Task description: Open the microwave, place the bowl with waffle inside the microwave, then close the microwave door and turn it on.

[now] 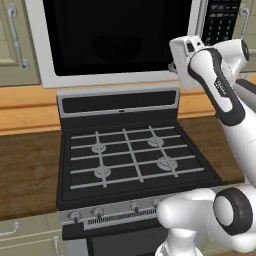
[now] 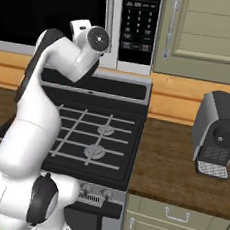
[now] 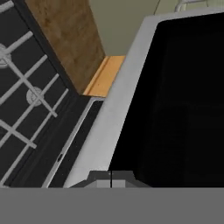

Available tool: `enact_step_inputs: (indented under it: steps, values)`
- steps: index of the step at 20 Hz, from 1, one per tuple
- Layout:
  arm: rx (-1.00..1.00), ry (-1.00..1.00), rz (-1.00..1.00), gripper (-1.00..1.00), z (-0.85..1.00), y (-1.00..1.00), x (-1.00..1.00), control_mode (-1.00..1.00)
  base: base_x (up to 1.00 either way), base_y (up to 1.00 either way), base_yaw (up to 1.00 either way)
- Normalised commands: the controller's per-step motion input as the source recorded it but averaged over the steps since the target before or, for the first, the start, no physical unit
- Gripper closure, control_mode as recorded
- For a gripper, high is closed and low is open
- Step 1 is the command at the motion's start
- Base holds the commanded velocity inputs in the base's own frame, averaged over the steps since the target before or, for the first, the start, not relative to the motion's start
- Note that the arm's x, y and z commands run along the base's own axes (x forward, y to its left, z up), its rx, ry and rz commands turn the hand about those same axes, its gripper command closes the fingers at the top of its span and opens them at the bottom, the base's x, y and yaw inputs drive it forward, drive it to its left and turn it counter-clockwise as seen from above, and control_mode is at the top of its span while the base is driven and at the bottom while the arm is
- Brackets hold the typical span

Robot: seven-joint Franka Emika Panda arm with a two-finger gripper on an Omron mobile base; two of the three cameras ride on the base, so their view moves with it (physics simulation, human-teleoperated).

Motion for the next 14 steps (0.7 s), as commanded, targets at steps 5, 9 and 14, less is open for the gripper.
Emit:
enact_step_inputs:
  steps: [5, 9, 14]
  values:
    - [-0.23, -0.33, 0.08, 1.0, 0.0, -0.29, -1.0, -1.0, 0.0, 0.0, 0.0]
    - [-0.18, -0.32, -0.1, 1.0, 0.0, -0.5, -1.0, -1.0, 0.0, 0.0, 0.0]
    - [-0.03, -0.13, -0.22, 1.0, 0.25, -0.72, -0.53, -1.0, 0.0, 0.0, 0.0]
